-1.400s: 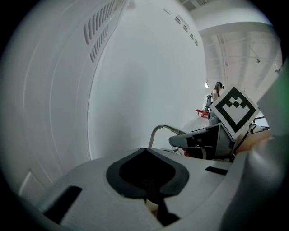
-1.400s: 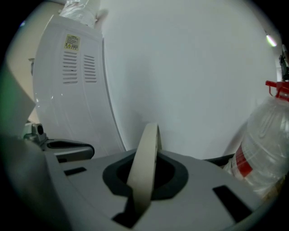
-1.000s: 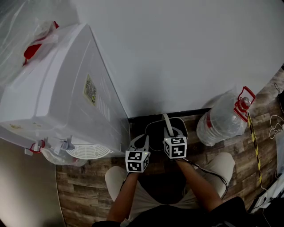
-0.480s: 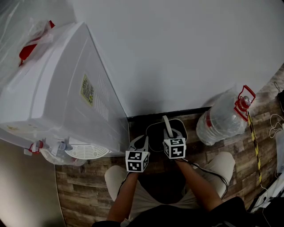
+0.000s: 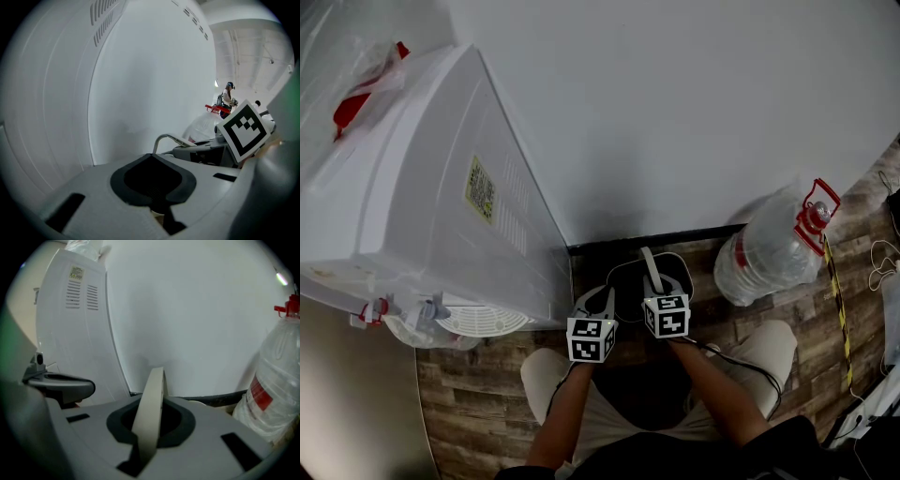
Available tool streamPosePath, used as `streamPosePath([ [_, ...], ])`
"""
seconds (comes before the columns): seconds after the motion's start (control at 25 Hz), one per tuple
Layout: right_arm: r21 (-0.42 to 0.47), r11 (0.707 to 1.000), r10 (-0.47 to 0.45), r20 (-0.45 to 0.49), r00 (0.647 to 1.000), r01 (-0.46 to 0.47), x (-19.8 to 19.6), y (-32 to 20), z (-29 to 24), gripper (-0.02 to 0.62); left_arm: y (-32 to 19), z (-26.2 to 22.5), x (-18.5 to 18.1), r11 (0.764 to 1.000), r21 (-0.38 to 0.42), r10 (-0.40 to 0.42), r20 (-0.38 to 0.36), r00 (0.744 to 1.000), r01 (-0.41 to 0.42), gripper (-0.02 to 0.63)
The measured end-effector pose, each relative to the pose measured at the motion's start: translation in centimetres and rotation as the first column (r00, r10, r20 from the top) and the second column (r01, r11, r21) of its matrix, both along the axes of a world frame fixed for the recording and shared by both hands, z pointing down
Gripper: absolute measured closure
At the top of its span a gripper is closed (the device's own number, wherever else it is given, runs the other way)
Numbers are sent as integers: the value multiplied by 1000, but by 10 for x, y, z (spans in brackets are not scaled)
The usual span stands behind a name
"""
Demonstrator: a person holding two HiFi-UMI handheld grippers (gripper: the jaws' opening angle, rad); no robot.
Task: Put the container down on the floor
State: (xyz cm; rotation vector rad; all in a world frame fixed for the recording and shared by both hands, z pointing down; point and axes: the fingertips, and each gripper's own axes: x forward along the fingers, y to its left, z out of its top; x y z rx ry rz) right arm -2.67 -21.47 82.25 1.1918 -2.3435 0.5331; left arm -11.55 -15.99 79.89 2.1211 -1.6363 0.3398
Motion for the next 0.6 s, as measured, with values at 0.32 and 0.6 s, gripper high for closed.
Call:
streamPosePath([
  [0.32, -2, 1000, 1, -11, 1000, -1, 1, 0, 1, 563, 1, 4, 2, 1000, -8, 5, -5, 1000, -5, 589],
  [0.6, -11, 999, 35, -58, 998, -36, 20, -9, 3, 563, -5, 0, 7, 1000, 5, 18, -20, 1000, -18, 589],
])
